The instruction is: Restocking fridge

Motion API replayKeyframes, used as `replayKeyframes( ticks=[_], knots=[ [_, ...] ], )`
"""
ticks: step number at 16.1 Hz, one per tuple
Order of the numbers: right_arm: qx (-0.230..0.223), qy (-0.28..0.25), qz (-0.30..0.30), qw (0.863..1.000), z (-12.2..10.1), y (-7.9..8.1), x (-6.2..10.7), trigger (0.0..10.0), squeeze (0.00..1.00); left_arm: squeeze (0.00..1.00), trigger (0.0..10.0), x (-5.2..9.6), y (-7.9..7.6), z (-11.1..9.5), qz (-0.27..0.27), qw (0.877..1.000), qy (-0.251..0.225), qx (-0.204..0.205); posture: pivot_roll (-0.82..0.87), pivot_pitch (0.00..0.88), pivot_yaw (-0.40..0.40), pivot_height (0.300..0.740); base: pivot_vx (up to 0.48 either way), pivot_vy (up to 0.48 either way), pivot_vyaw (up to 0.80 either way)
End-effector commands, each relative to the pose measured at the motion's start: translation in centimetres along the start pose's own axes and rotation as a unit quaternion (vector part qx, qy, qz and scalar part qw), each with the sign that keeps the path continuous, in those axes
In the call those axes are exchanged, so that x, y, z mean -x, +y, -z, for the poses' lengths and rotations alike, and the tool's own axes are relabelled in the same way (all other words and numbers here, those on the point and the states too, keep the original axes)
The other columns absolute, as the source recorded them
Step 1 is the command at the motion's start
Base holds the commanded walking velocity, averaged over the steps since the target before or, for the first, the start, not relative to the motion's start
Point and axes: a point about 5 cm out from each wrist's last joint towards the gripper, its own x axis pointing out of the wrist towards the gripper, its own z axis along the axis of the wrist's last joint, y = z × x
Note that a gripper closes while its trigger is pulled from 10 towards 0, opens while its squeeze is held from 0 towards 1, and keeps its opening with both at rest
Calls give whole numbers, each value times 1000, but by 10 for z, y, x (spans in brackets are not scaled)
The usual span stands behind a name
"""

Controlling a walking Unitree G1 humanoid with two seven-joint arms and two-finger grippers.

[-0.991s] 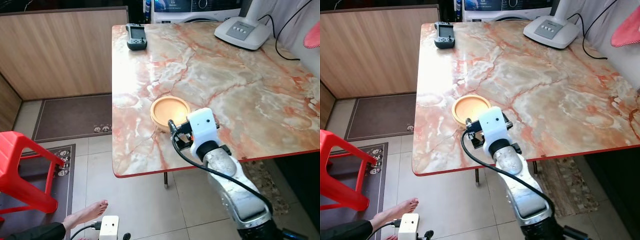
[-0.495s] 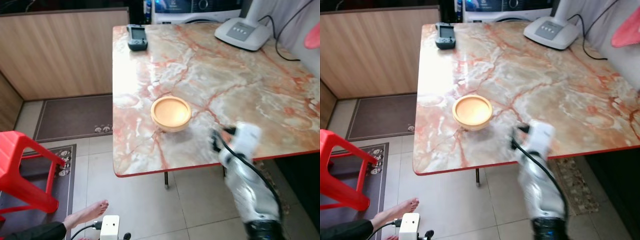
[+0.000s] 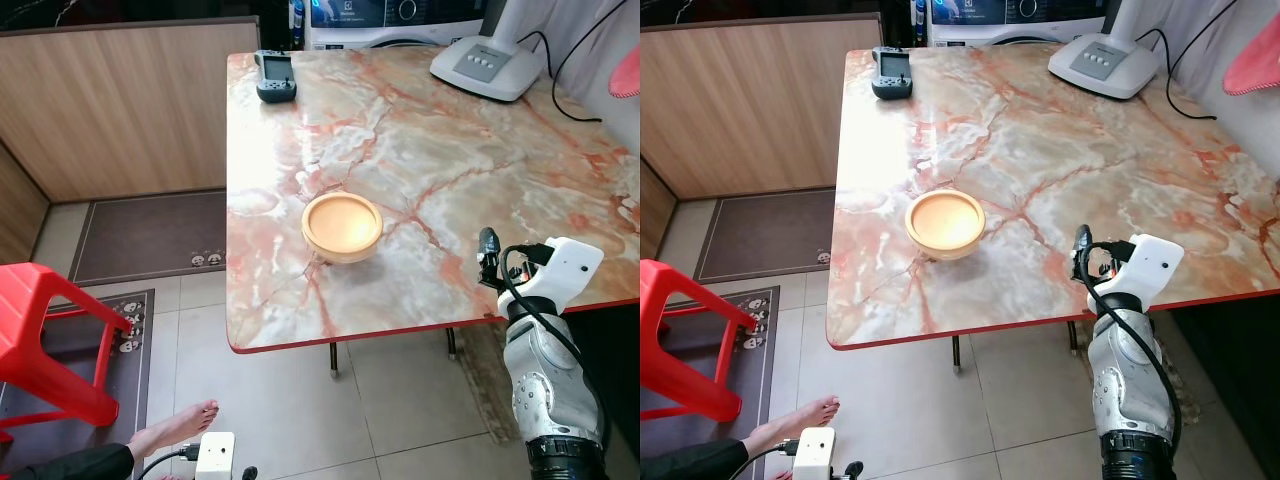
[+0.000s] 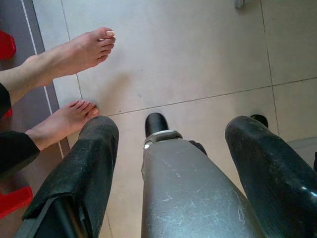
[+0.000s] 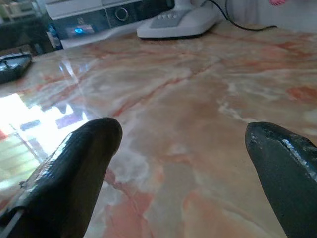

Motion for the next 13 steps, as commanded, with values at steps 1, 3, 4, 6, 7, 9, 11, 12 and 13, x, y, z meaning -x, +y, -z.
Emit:
replayKeyframes(
  ticks=[1,3,4,6,7,9,11,12,13],
  knots=[
    [8,8,0,1000,6,-4,2,10000,0,0,10000,3,1,13,0,1000,24,0,98,175,-31,740,0,0,0],
    [17,-11,-1,1000,6,-1,4,10000,0,0,10000,3,2,13,2,1000,23,-7,103,176,-28,740,0,0,387],
    [13,-15,0,1000,7,-1,4,10000,0,0,10000,3,2,13,5,1000,22,-13,103,176,-28,740,0,0,781],
    [10,-14,-8,1000,9,2,4,10000,0,0,10000,3,2,13,6,1000,20,-13,106,176,-25,740,0,0,781],
    [11,-15,-10,1000,9,3,4,10000,0,0,10000,4,2,12,7,1000,17,-10,106,176,-25,740,0,0,781],
    [9,-12,-11,1000,11,4,4,10000,0,0,10000,4,1,13,8,1000,18,-8,106,175,-28,740,0,0,778],
    [10,-15,-12,1000,11,4,3,10000,0,0,10000,4,1,13,9,1000,19,-8,107,171,-28,740,0,0,0],
    [-2,-21,-6,1000,9,3,2,10000,0,0,10000,4,0,14,10,1000,20,-7,105,165,-30,740,0,0,0],
    [-1,-22,-6,1000,9,3,2,10000,0,0,10000,4,0,14,11,1000,20,-7,106,164,-30,740,0,0,0]
  ],
)
